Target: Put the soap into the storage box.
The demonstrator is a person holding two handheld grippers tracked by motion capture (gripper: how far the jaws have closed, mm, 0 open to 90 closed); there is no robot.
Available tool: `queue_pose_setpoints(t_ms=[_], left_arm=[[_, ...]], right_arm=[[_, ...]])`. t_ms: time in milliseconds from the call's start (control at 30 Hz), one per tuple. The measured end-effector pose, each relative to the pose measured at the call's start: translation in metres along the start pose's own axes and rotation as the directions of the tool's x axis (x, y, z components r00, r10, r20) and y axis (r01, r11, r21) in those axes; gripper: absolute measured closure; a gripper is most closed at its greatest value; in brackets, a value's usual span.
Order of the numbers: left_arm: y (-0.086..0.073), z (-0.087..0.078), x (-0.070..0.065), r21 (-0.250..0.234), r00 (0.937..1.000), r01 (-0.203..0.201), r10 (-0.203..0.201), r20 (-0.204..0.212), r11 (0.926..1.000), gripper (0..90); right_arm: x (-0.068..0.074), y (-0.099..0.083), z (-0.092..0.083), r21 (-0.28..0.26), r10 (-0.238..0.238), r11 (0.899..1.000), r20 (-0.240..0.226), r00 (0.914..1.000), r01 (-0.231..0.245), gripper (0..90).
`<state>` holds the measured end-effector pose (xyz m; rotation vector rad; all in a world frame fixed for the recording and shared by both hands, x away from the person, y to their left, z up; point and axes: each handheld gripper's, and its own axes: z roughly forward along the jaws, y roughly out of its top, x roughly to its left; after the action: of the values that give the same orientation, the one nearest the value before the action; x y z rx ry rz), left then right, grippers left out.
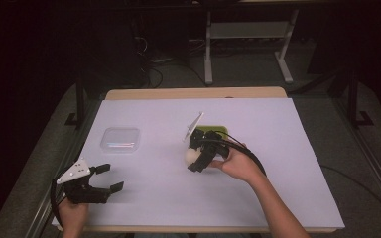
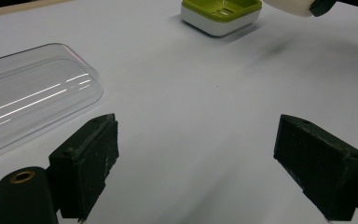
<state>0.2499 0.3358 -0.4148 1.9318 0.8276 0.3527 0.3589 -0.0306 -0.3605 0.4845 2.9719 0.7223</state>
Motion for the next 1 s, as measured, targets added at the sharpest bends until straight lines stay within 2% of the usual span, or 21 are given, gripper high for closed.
queue_pose_setpoints(t_ms=[733,1000], left_arm=[[0.0,-0.001,0.0,0.0,1.0,0.008,-0.008,0.0,1.0,13.2],[0.0,-0.001,0.001,-0.001,1.0,0.008,-0.008,-0.001,1.0,13.2]], right_arm=[[-0.032,0.011,-0.018,-0.008,0.03,1.0,0.049,0.9984,-0.029,23.6],[-0.045,0.013,-0.022,-0.009,0.06,0.998,0.063,0.9962,-0.06,23.6]])
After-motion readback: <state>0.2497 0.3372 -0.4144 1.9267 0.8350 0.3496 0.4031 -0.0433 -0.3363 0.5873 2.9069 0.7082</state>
